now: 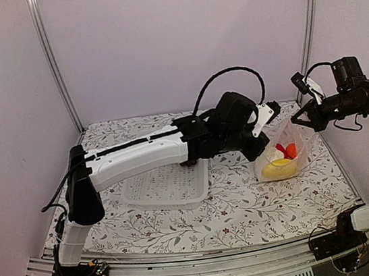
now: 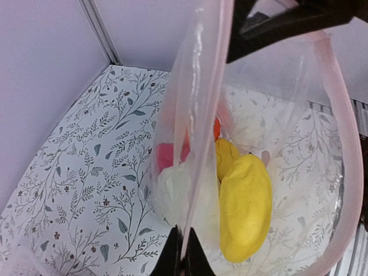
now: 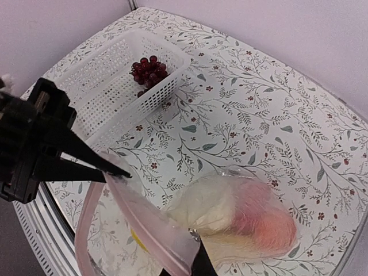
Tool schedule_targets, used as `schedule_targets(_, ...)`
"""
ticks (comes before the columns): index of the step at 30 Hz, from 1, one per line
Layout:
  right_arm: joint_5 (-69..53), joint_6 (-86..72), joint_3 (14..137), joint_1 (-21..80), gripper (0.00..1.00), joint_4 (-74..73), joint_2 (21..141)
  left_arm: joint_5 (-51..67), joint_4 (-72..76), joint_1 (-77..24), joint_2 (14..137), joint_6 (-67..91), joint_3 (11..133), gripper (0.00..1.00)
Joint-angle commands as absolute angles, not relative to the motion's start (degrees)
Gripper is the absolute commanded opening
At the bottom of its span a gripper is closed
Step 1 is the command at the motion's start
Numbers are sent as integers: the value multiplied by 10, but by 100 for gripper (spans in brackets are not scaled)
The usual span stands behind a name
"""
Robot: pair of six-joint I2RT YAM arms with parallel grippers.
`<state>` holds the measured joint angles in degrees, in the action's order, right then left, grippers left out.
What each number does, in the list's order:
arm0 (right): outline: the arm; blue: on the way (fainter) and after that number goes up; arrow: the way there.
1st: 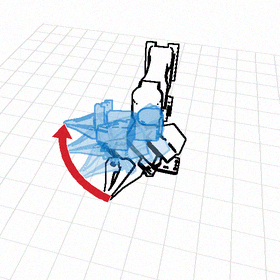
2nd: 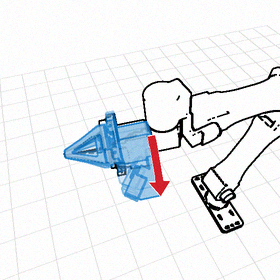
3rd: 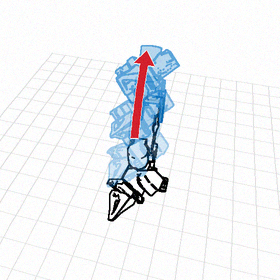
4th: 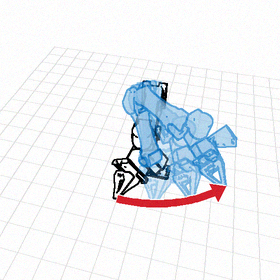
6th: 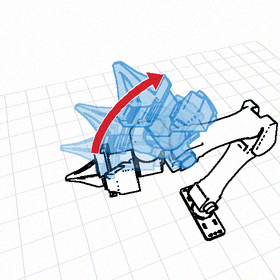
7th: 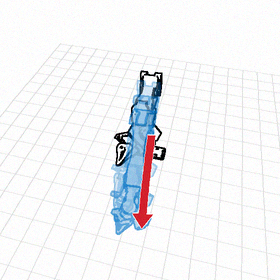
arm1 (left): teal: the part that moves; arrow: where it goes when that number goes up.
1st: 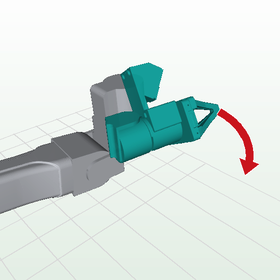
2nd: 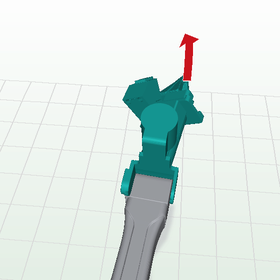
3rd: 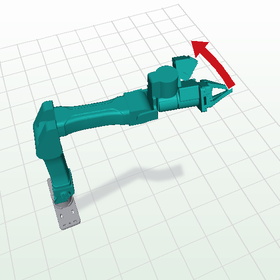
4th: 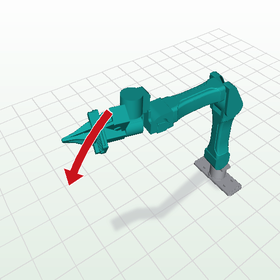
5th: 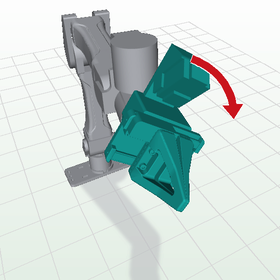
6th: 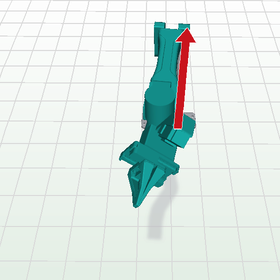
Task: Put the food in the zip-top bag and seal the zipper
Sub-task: Adjust the zipper food storage bag at the center of the board.
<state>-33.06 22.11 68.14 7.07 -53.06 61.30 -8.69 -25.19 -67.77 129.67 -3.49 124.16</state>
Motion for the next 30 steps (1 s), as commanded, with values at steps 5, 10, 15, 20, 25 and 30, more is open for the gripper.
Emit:
schedule_targets(5,-206,217,740,68,0,-508,641,-18,-202,-687,1183,-19,1169,0)
schedule_targets(10,-224,211,734,68,0,-504,638,-32,-239,-676,1201,-2,1190,0)
schedule_targets(15,-226,212,721,68,0,-502,625,-33,-219,-675,1198,-3,1183,1)
schedule_targets(20,-213,211,705,68,0,-495,608,-63,-237,-675,1195,-7,1197,38)
schedule_targets(25,-194,200,701,54,0,-478,604,-103,-222,-674,1150,-16,1147,63)
schedule_targets(30,-212,190,694,40,0,-469,599,-154,-199,-642,1093,13,1034,71)
